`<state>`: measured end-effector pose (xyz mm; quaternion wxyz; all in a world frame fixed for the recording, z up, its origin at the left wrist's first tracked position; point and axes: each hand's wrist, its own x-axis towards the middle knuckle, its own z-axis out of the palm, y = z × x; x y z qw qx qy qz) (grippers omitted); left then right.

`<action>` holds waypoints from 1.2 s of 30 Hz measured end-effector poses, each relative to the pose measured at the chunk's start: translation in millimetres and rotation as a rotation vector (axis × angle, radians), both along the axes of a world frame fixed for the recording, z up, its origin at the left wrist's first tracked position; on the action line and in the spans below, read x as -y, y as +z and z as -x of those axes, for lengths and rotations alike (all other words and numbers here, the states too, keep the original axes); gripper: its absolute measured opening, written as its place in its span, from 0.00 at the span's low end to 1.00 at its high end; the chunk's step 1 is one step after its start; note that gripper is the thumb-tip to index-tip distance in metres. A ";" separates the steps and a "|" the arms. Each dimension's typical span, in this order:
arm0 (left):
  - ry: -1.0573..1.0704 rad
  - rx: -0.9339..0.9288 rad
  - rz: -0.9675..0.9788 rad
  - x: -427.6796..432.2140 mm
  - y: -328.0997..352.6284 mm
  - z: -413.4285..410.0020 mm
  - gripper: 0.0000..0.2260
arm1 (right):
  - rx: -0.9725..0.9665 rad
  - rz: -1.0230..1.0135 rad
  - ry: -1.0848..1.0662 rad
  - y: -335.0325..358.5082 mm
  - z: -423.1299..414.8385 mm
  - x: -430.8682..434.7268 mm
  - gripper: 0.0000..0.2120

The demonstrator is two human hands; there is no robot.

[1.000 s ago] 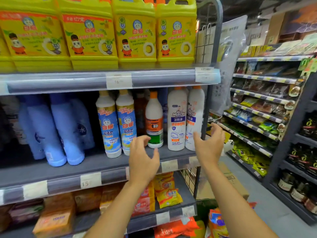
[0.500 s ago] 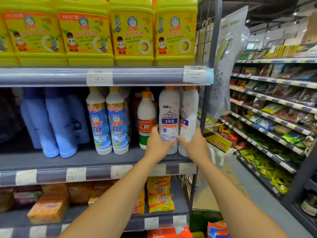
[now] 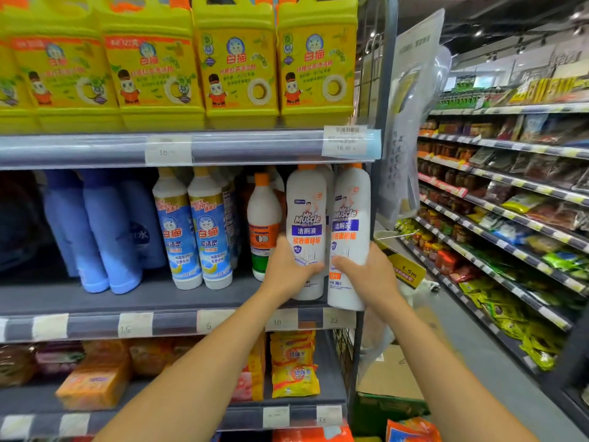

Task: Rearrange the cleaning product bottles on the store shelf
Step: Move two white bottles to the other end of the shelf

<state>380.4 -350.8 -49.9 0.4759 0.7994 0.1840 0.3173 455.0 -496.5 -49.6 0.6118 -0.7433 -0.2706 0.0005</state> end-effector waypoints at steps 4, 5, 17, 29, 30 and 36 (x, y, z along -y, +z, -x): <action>-0.014 0.045 0.062 2.8 9.4 14.4 0.28 | -0.065 -0.054 0.060 -0.9 13.1 8.9 0.19; -0.023 0.057 0.096 4.5 12.9 18.9 0.28 | -0.072 -0.052 0.066 -0.9 16.2 10.4 0.18; -0.073 0.094 0.523 28.1 -0.9 143.7 0.20 | -0.412 -0.230 0.325 -4.4 101.2 40.2 0.15; 0.081 0.201 0.604 -18.3 -8.9 351.5 0.09 | -0.556 -0.234 0.536 -19.1 276.6 -26.2 0.22; 0.100 0.213 0.617 -24.2 -9.5 371.2 0.09 | -0.554 -0.236 0.551 -18.3 293.4 -36.4 0.25; 0.209 0.230 0.618 -72.4 -16.4 483.4 0.08 | -0.654 -0.259 0.655 -13.3 386.8 -97.5 0.18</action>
